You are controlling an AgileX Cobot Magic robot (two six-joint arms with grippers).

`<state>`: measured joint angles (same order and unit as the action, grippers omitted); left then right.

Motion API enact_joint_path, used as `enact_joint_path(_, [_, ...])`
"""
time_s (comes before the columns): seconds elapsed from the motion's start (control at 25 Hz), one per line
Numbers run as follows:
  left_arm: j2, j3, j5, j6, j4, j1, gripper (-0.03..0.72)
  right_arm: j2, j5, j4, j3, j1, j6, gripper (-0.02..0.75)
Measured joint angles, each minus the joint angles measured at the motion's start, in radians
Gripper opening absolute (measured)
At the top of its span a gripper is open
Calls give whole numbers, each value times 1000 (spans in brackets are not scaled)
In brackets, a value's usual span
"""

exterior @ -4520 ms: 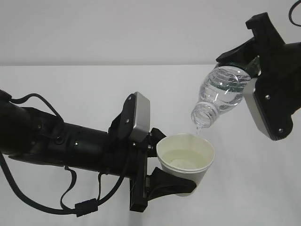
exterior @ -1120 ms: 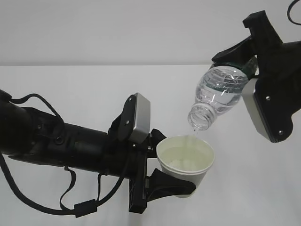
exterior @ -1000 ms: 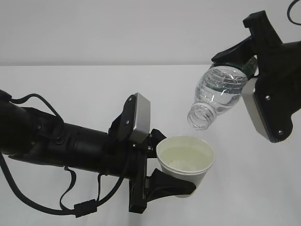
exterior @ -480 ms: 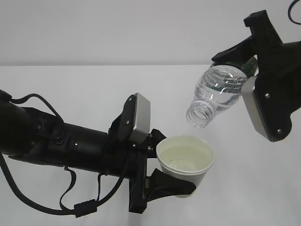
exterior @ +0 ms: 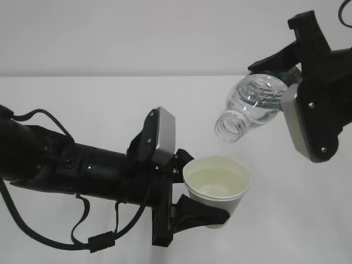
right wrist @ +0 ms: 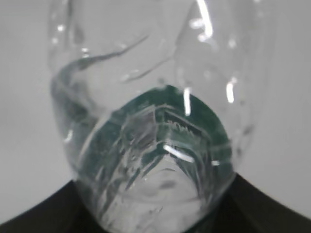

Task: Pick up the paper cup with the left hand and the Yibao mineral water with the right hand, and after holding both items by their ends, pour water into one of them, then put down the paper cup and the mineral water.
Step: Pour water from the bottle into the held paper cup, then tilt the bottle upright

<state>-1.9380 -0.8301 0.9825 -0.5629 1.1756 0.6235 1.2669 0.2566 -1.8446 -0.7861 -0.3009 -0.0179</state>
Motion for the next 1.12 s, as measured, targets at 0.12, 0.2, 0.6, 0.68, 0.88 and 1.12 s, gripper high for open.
enact_joint_path(0.12, [0,0,0,0,-2,0,467,0,0,0,0,0,29,414])
enact_joint_path(0.2, [0,0,0,0,-2,0,467,0,0,0,0,0,42,414])
enact_joint_path(0.6, [0,0,0,0,-2,0,466,0,0,0,0,0,83,414])
enact_joint_path(0.68, [0,0,0,0,-2,0,465,0,0,0,0,0,89,414])
enact_joint_path(0.88, [0,0,0,0,-10,0,465,0,0,0,0,0,116,414])
enact_joint_path(1.12, [0,0,0,0,-24,0,463,0,0,0,0,0,159,414])
